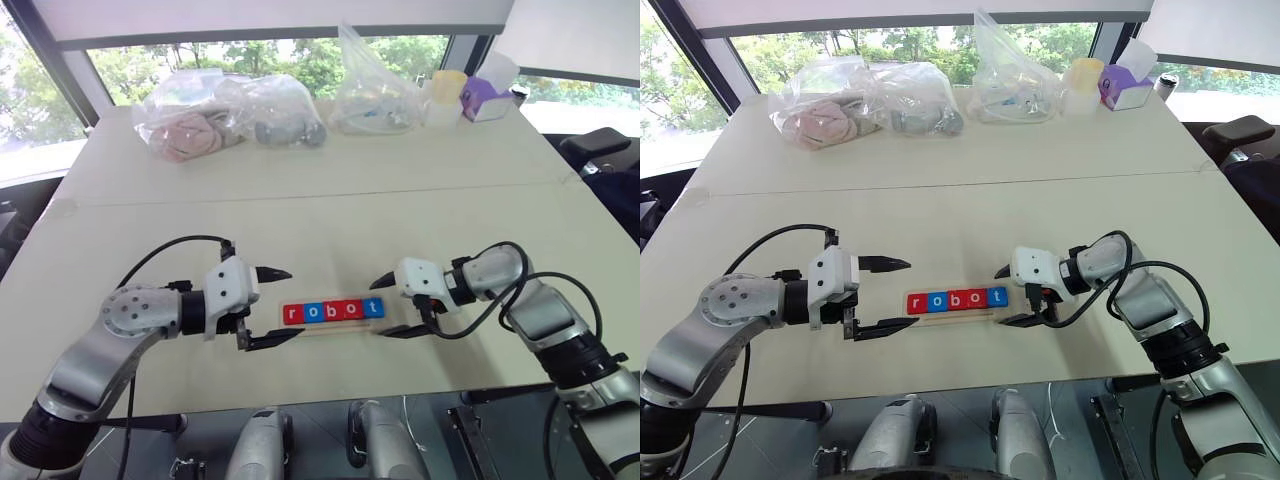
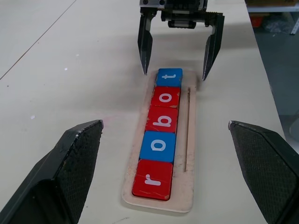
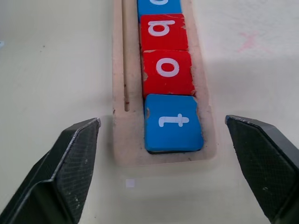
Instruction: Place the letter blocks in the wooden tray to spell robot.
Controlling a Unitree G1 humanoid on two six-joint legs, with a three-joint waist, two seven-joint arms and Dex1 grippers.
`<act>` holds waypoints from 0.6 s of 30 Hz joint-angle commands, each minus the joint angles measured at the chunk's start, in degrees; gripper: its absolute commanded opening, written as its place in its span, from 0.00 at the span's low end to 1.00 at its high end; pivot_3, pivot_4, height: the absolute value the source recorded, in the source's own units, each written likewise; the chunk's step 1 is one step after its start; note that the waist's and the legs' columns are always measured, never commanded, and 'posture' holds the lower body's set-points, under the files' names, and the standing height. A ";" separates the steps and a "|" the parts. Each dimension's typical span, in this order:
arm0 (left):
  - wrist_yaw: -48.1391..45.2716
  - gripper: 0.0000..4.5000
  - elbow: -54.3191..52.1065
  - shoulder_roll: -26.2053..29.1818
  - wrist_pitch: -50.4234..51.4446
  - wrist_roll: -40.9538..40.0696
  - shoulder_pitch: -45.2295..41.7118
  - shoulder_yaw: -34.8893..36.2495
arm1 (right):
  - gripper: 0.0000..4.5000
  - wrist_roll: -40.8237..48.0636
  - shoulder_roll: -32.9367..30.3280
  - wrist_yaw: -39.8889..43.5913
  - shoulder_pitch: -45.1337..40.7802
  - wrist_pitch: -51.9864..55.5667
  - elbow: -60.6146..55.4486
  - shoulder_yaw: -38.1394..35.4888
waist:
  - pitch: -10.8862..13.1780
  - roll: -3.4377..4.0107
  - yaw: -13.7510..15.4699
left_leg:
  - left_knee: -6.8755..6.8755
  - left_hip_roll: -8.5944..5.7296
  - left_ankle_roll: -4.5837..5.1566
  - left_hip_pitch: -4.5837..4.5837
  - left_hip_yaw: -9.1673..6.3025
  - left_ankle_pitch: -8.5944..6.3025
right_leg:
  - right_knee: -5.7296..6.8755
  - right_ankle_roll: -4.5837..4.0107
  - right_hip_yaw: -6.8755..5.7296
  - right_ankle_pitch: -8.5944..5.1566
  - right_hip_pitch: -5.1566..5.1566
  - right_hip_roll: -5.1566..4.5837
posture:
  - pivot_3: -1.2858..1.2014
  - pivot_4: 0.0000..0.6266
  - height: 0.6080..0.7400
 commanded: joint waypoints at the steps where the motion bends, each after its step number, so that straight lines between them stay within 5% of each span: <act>1: 0.20 1.00 -1.94 0.21 -0.29 -0.52 0.02 1.33 | 0.99 1.74 -0.53 -0.84 -1.51 1.74 -2.24 -3.09 | 0.00 0.00 0.01 | 0.00 0.00 0.00 0.00 0.00 0.00 | 0.00 0.01 0.00 -0.01 0.00 0.00 | 0.52 0.24 1.00; 7: 0.19 1.00 -2.25 0.26 -0.17 -0.74 0.77 1.72 | 0.99 4.06 -1.53 -4.99 0.85 6.01 -6.38 -8.35 | 0.00 0.00 0.06 | 0.00 0.00 0.00 -0.02 -0.01 0.00 | -0.01 0.01 0.00 -0.01 0.00 0.00 | 0.52 0.24 1.00; 18: -0.66 1.00 -1.12 -0.16 -0.38 -0.51 -0.94 0.92 | 0.99 3.78 -2.51 -6.16 5.64 7.34 -9.28 -7.35 | 0.00 0.00 0.04 | 0.00 0.01 0.00 -0.02 -0.03 0.00 | -0.02 0.05 0.00 -0.04 -0.02 -0.01 | 0.52 0.24 1.00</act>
